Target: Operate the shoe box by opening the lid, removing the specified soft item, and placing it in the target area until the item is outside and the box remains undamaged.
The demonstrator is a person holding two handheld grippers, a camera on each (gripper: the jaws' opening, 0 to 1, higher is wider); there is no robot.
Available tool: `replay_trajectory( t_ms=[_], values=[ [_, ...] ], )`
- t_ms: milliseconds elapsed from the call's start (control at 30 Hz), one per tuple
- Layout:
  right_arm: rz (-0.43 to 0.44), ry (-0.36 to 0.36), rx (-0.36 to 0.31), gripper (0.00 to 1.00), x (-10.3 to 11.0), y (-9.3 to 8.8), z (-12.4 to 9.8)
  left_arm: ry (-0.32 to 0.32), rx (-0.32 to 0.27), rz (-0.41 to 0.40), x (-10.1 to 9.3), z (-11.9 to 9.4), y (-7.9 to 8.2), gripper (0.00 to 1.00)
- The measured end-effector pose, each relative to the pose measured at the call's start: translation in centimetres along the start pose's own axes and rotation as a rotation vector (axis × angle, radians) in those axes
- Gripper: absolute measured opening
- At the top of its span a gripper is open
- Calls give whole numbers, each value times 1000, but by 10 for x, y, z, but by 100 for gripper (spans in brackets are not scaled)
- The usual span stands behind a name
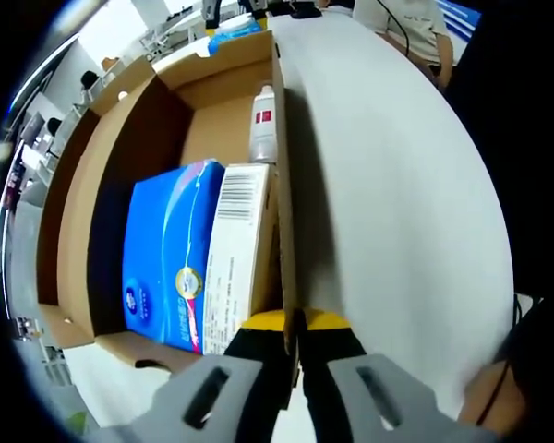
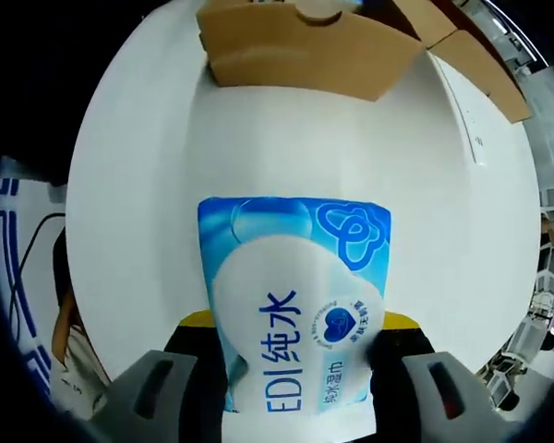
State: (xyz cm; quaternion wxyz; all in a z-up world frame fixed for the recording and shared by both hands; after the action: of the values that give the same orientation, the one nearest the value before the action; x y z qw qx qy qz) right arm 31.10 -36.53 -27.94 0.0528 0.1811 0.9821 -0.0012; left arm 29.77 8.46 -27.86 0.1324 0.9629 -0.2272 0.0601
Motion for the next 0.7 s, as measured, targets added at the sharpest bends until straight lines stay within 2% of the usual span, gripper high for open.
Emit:
replay_trajectory(
  t_ms=[167, 700],
  values=[
    [-14, -6, 6, 62, 1, 0, 4, -1, 3, 2, 0, 0, 0, 3],
    [-11, 39, -4, 62, 0, -1, 11, -2, 15, 8, 0, 0, 0, 3]
  ],
)
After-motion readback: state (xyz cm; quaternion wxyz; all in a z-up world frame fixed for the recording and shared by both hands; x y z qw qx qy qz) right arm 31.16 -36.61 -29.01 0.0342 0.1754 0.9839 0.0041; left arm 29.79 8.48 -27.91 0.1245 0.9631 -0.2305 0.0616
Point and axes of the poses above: the point that each gripper's makers call its tool centre point, and the gripper's own axes: z roughly forward along the fingers, x roughly to its left, y roughly out of its top, the point moved 4 cm from there along -z, roughly backward along the fingers, and after that the axes turned 15 degrees about z, right-handed, at the moved point
